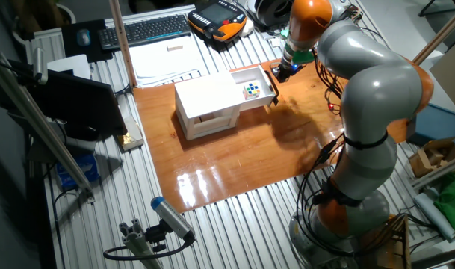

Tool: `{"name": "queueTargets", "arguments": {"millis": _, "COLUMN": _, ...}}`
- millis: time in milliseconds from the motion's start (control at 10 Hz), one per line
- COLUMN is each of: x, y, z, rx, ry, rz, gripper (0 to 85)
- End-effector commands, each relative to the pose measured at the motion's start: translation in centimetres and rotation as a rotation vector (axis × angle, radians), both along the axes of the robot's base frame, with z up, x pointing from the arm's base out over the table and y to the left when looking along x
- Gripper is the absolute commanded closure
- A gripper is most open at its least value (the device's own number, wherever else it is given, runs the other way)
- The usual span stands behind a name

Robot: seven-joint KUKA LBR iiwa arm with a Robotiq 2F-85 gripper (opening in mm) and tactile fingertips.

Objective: Grasp the handle and open the drawer

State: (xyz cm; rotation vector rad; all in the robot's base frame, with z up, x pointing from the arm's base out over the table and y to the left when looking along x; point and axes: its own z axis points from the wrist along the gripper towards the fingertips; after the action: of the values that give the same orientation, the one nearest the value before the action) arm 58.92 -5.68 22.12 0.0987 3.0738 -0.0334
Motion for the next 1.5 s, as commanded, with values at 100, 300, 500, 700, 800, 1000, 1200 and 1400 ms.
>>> {"name": "queueTargets", "arguments": {"millis": 100, "x": -0.90, "y": -0.4, "z": 1.1, "rx": 0.015, "ry": -0.003, "rz": -0.019, "gripper": 84.3}}
{"name": "queueTargets", "arguments": {"millis": 300, "x": -1.78, "y": 0.1, "z": 2.1, "rx": 0.017, "ry": 0.000, "rz": -0.036, "gripper": 84.3}}
{"name": "queueTargets", "arguments": {"millis": 500, "x": -2.33, "y": 1.4, "z": 3.1, "rx": 0.008, "ry": 0.013, "rz": -0.045, "gripper": 84.3}}
{"name": "queueTargets", "arguments": {"millis": 700, "x": -2.71, "y": 2.7, "z": 3.6, "rx": 0.010, "ry": 0.030, "rz": -0.050, "gripper": 84.3}}
{"name": "queueTargets", "arguments": {"millis": 800, "x": -2.93, "y": 3.1, "z": 3.8, "rx": 0.009, "ry": 0.033, "rz": -0.046, "gripper": 84.3}}
{"name": "queueTargets", "arguments": {"millis": 1000, "x": -3.27, "y": 3.3, "z": 3.9, "rx": 0.040, "ry": 0.051, "rz": -0.027, "gripper": 84.3}}
{"name": "queueTargets", "arguments": {"millis": 1200, "x": -3.46, "y": 3.4, "z": 4.1, "rx": 0.030, "ry": 0.074, "rz": -0.004, "gripper": 84.3}}
{"name": "queueTargets", "arguments": {"millis": 1400, "x": -3.70, "y": 3.5, "z": 4.2, "rx": 0.016, "ry": 0.092, "rz": 0.000, "gripper": 84.3}}
